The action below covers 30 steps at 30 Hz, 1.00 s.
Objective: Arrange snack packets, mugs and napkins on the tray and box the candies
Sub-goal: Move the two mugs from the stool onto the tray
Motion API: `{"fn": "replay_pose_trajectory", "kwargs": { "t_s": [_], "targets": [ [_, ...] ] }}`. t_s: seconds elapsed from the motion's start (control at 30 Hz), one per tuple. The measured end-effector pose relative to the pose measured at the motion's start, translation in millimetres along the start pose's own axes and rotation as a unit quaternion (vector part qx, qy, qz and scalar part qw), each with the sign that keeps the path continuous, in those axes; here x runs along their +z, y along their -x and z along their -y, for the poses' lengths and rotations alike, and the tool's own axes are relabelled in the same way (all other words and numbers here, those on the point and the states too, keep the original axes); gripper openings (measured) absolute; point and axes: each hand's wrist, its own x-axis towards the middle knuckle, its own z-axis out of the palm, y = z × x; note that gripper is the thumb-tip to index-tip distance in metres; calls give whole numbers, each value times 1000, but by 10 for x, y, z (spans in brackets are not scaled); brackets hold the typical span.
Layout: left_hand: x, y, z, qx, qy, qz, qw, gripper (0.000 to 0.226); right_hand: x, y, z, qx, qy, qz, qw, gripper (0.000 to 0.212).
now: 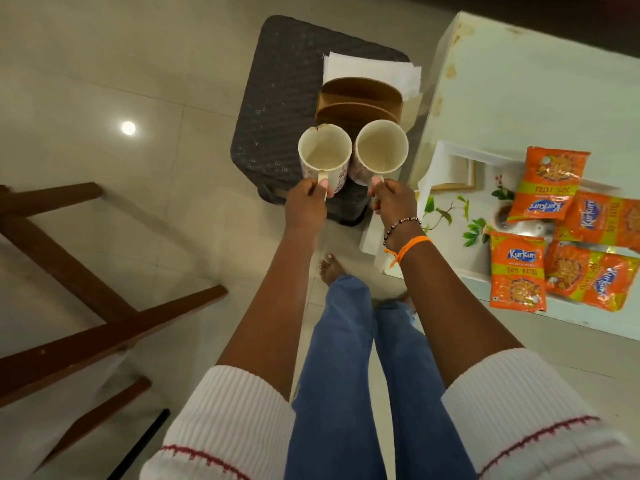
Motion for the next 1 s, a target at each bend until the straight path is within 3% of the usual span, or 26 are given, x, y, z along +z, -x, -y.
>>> {"fn": "replay_pose_trajectory", "kwargs": {
  "t_s": [0.2,0.37,0.57,0.77,1.0],
  "targets": [
    [232,553,169,50,-6,18,999,27,-578,299,-385,-43,-53,-8,998,28],
    [593,996,294,63,35,56,996,19,-1086,512,-729,-58,-113,-22,992,34],
    [1198,1220,352,72,-35,97,992,24,-1687,537,-1165,-25,-156,-52,986,37],
    [1594,1138,523,79,-119,109,984,25,-2018,400,-1504,8,-125,-26,992,37],
    [1691,985,698,71,-137,116,981,25,-2054,277,-1752,27,-99,3,995,38]
  ]
}}
